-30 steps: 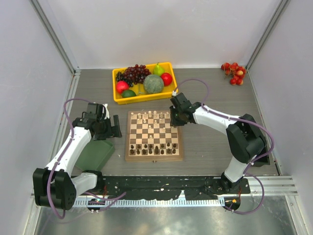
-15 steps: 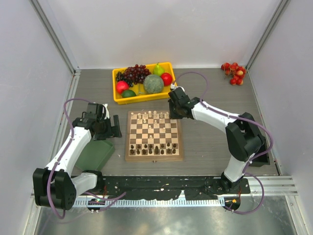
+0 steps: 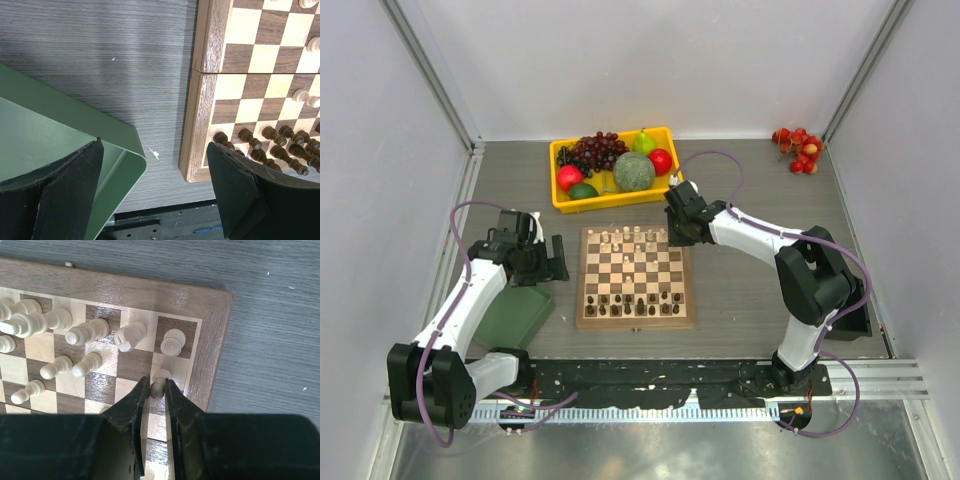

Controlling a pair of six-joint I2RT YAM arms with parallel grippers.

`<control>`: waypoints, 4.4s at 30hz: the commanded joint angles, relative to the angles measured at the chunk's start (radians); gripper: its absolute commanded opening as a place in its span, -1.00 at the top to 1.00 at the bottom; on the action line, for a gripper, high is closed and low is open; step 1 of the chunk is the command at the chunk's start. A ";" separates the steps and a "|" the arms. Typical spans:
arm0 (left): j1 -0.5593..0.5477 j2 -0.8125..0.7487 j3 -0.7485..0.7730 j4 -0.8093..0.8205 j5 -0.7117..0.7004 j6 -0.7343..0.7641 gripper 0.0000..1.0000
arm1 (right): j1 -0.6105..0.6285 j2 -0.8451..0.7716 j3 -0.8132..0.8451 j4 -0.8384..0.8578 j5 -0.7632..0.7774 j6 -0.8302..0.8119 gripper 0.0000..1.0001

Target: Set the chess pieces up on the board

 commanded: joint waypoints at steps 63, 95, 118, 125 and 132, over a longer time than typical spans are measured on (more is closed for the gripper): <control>0.005 -0.023 0.019 0.019 0.000 0.015 -0.82 | 0.147 -0.034 0.032 -0.030 -0.026 0.028 0.09; 0.005 -0.049 0.010 0.028 0.023 0.019 -0.86 | 0.075 0.000 0.114 -0.039 0.043 -0.019 0.56; 0.005 -0.064 0.004 0.029 0.028 0.019 -0.86 | 0.064 0.066 0.119 -0.016 0.029 -0.012 0.54; 0.004 -0.061 0.006 0.028 0.030 0.019 -0.86 | 0.063 0.069 0.111 -0.016 0.030 -0.016 0.44; 0.005 -0.050 0.010 0.033 0.031 0.019 -0.86 | 0.063 -0.004 0.105 -0.016 0.004 -0.021 0.13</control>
